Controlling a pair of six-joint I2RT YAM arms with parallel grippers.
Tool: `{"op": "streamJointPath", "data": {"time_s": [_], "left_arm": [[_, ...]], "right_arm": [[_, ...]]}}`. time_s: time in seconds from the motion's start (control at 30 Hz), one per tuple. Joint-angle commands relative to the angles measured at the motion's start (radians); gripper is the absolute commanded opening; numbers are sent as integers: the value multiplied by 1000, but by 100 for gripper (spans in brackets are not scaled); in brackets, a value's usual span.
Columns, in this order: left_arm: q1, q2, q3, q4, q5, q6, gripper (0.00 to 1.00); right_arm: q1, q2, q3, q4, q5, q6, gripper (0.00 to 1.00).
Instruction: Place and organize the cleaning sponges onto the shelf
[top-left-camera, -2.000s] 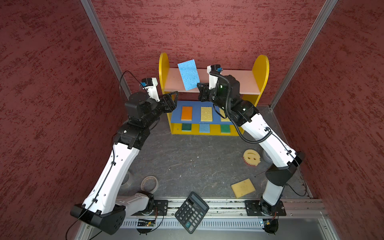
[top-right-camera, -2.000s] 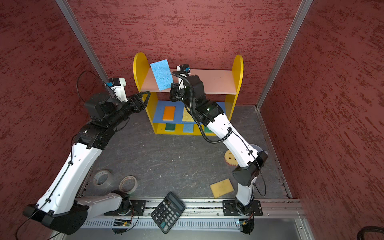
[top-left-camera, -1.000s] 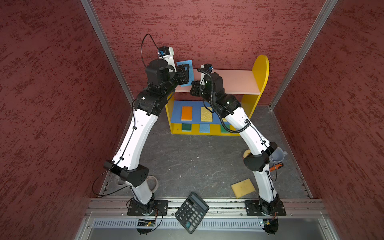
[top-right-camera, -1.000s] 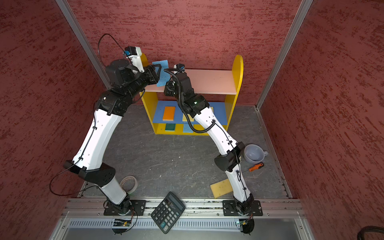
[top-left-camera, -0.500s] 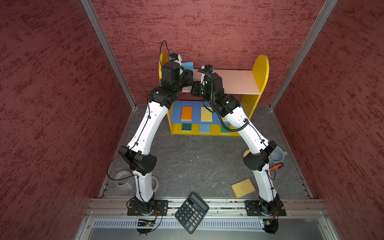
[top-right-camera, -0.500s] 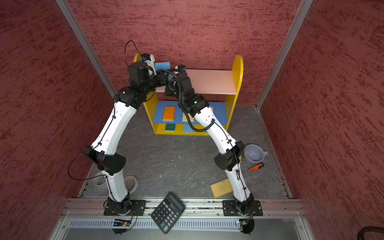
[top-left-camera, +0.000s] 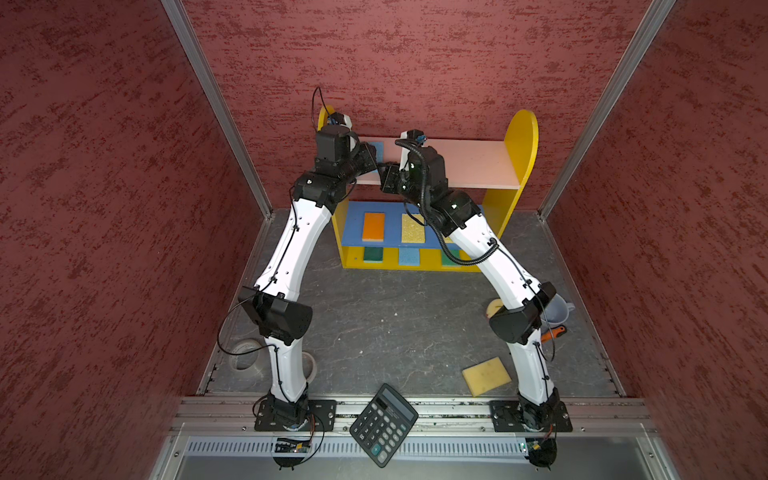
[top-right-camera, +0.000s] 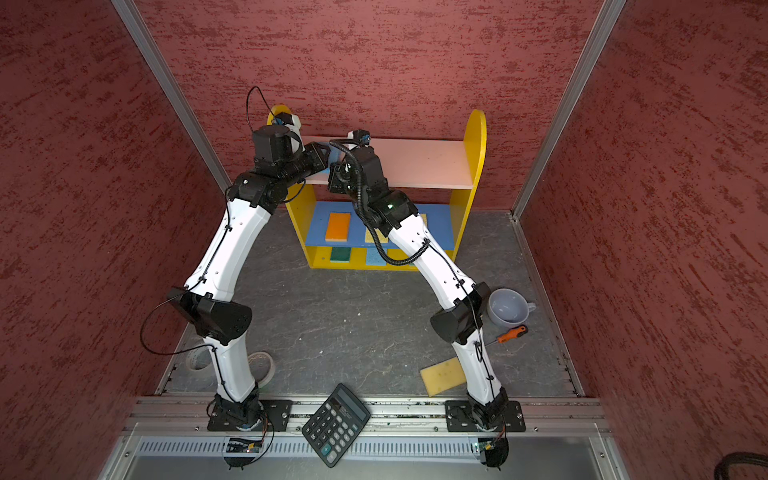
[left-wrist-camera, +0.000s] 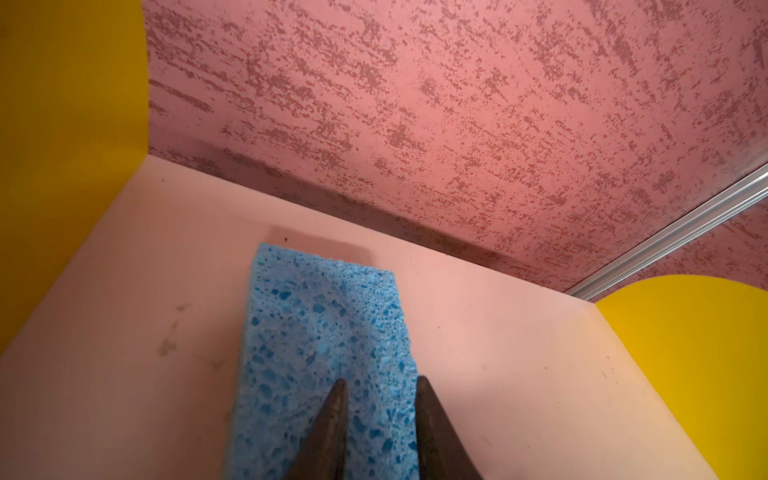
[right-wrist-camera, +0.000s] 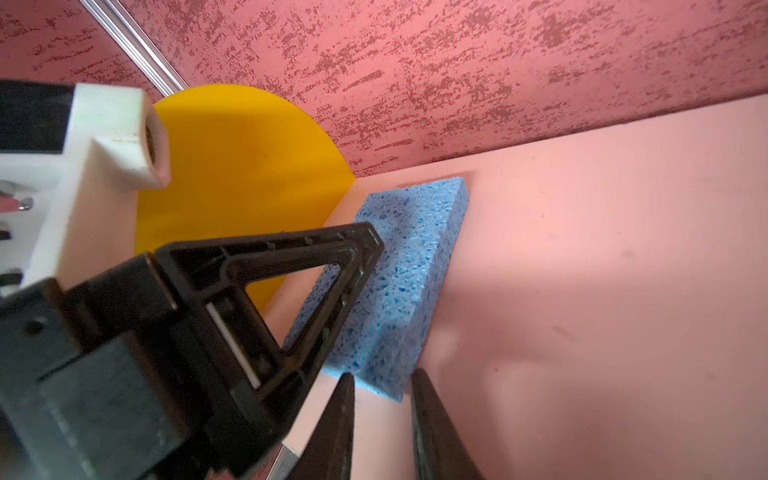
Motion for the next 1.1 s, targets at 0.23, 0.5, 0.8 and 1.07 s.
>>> {"op": "streamJointPath", "data": {"time_s": [0.23, 0.5, 0.8, 1.07], "left_arm": [[3, -76, -22, 41, 114, -60, 30], [-15, -163, -25, 48, 141, -37, 33], [-31, -359, -250, 3, 176, -13, 32], [-216, -667, -804, 114, 116, 25, 33]], "right_arm": [[-18, -101, -28, -3, -5, -40, 37], [-18, -248, -184, 44, -32, -74, 40], [-18, -599, -677, 110, 60, -149, 36], [-17, -934, -1216, 9, 186, -60, 38]]}}
